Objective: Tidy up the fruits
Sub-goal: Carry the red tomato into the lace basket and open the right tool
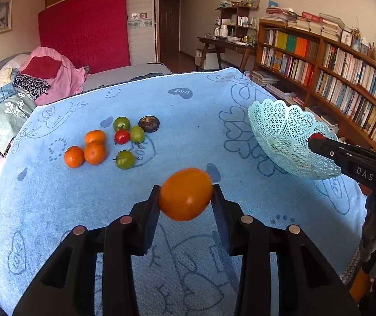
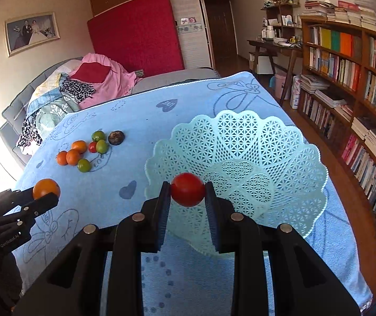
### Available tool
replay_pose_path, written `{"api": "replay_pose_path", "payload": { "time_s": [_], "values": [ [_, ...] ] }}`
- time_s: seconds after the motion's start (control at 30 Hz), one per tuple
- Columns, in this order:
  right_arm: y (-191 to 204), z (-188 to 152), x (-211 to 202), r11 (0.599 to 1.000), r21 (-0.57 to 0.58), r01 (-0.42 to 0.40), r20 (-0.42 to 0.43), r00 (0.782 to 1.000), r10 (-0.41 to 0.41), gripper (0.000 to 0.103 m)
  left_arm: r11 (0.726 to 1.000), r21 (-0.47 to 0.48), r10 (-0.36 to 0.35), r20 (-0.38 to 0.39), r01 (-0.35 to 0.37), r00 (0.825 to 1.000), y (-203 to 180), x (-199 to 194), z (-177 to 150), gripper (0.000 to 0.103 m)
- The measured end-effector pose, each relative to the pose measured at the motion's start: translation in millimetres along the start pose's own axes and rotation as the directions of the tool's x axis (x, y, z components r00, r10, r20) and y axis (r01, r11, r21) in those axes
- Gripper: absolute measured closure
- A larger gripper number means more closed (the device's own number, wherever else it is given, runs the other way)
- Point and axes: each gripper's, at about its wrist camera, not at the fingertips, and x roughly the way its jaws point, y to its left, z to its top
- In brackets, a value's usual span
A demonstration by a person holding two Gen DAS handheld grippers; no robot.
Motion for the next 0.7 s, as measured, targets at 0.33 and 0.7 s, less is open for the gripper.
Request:
{"api": "replay_pose_path", "payload": {
  "time_s": [0.33, 0.7],
  "values": [
    [-41.5, -2.4, 5.3, 0.994, 0.06, 0.087, 0.0, 0.996, -0.087, 0.076, 0.996, 0.074, -0.058, 0.017, 0.056, 0.998, -48.8, 16.5, 27.2, 0.064],
    [-62.6, 2.7, -9.9, 0.985, 0.128, 0.116, 0.052, 0.991, -0.123, 0.056, 0.978, 0.133, -0.162, -0.015, 0.162, 0.987, -94.9, 41.6, 48.5, 0.064]
  ]
}}
